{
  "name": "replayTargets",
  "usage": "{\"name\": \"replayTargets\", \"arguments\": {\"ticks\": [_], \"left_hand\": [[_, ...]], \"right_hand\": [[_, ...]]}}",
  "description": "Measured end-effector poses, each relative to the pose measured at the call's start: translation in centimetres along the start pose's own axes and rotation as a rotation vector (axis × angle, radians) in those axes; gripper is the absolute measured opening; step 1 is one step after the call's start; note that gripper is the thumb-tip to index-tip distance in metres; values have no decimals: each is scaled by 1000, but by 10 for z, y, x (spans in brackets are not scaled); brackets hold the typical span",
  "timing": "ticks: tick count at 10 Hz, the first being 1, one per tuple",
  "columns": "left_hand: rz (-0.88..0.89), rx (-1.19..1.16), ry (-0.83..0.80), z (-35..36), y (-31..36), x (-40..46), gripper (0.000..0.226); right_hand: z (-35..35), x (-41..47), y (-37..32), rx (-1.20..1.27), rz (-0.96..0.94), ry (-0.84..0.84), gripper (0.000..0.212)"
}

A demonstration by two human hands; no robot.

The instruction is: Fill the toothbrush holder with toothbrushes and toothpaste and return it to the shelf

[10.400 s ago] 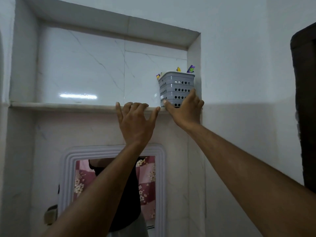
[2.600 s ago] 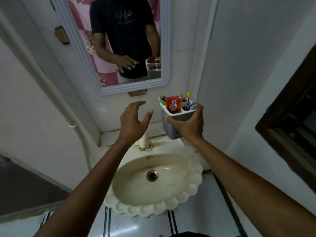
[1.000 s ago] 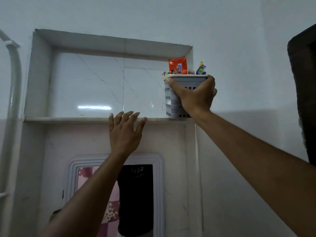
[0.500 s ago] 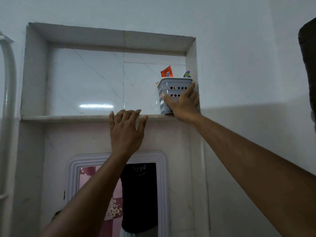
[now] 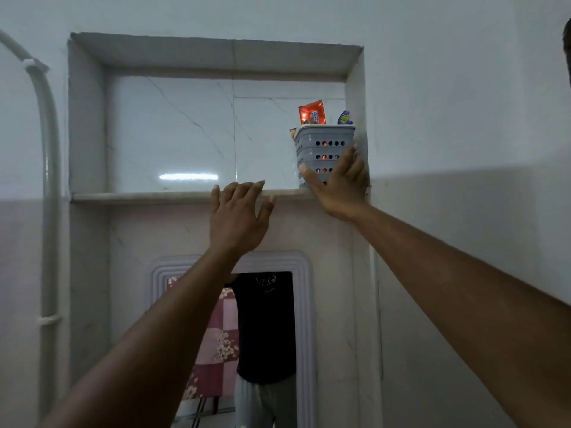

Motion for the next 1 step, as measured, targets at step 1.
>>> {"name": "replayTargets", "arguments": {"ticks": [1], "left_hand": [[-19,11,-141,-4,6,-7,69]], "right_hand": [[-11,-28,5,63,-72,93,114]]}}
Point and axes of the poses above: each hand's wrist, its own x-axis towards the middle knuckle, its own z-axis out of the palm, y = z × x, the point moved 7 cm from there along x, towards the middle knuckle, and after that the axes turned 5 degrees about -y, right-handed, at the moved point
